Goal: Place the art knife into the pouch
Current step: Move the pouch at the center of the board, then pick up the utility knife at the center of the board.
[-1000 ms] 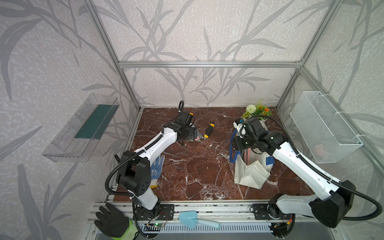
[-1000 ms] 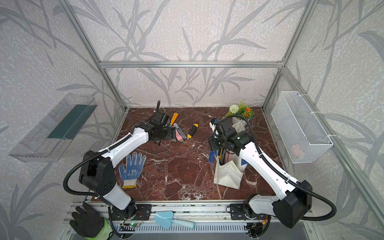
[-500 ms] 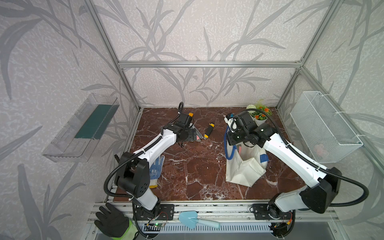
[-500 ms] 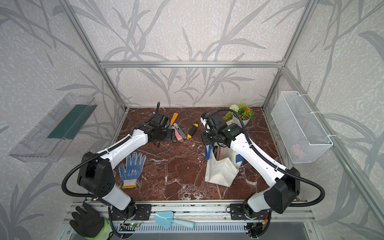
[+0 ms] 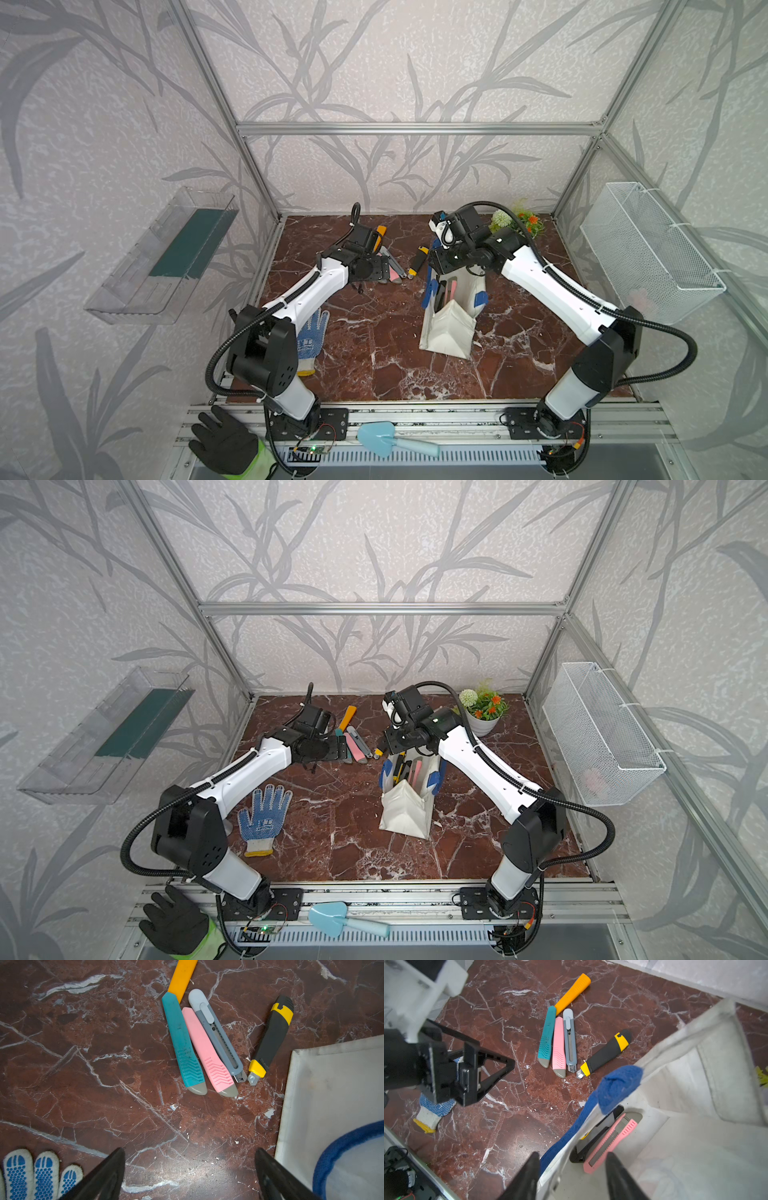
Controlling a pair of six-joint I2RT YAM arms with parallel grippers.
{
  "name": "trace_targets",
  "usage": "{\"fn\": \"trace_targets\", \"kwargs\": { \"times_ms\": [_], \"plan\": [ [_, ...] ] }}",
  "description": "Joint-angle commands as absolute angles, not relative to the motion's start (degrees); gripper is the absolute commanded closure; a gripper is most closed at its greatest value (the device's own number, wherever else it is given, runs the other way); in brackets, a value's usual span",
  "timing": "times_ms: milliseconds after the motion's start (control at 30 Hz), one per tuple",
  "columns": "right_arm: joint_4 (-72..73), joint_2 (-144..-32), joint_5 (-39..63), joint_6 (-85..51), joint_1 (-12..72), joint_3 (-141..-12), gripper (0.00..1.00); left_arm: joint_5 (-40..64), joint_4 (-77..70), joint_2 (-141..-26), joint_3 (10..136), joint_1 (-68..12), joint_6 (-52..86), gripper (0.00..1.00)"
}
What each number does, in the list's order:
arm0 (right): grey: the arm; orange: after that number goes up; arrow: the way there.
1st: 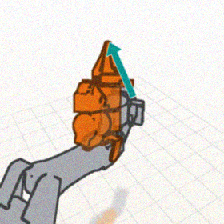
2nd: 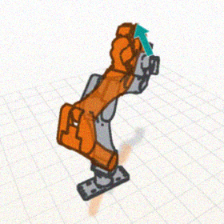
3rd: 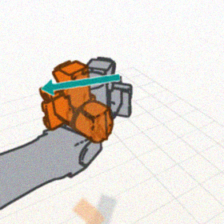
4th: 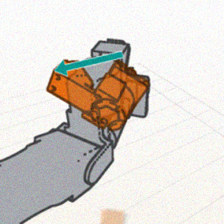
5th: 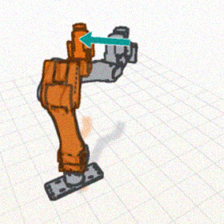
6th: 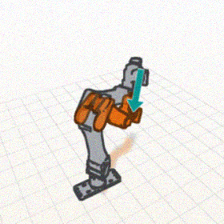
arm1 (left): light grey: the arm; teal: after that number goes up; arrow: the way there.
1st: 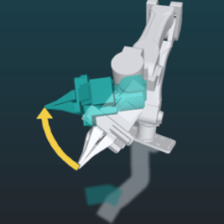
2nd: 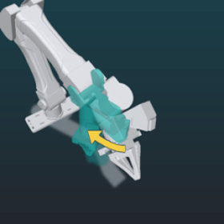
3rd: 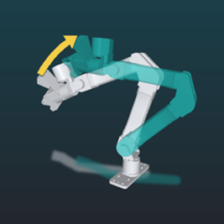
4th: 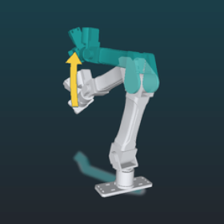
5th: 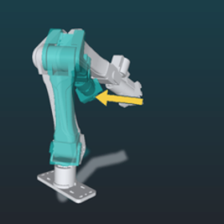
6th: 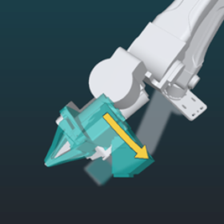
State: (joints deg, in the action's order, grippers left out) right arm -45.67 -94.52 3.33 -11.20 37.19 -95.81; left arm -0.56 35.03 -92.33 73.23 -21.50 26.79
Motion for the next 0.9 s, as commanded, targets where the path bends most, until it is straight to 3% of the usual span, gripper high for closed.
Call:
{"fn": "trace_targets", "kwargs": {
  "times_ms": [0, 67, 233, 500, 700, 867],
  "plan": [
    [-44.7, -89.0, 5.4, -11.9, 38.1, -95.3, 0.24, 0.7, 34.8, -93.1, 74.8, -20.8, 27.5, 0.07],
    [-43.6, -86.6, 7.1, -11.6, 38.3, -94.1, 0.12, 0.6, 35.2, -94.5, 75.9, -20.3, 27.5, 0.11],
    [-37.6, -76.8, 6.6, -11.1, 38.2, -85.6, 0.01, 0.1, 34.7, -101.7, 79.7, -18.6, 28.0, 0.16],
    [-28.4, -56.4, -5.6, -14.9, 38.1, -64.6, 0.01, 1.2, 36.4, -113.3, 88.4, -16.6, 27.2, 0.25],
    [-27.8, -50.0, -6.3, -17.4, 38.1, -55.5, 0.01, 2.7, 36.9, -119.7, 92.7, -15.1, 27.5, 0.41],
    [-27.1, -48.0, -6.4, -18.8, 38.1, -52.8, 0.01, 4.0, 35.5, -122.8, 94.2, -15.0, 27.7, 0.44]
  ]
}}
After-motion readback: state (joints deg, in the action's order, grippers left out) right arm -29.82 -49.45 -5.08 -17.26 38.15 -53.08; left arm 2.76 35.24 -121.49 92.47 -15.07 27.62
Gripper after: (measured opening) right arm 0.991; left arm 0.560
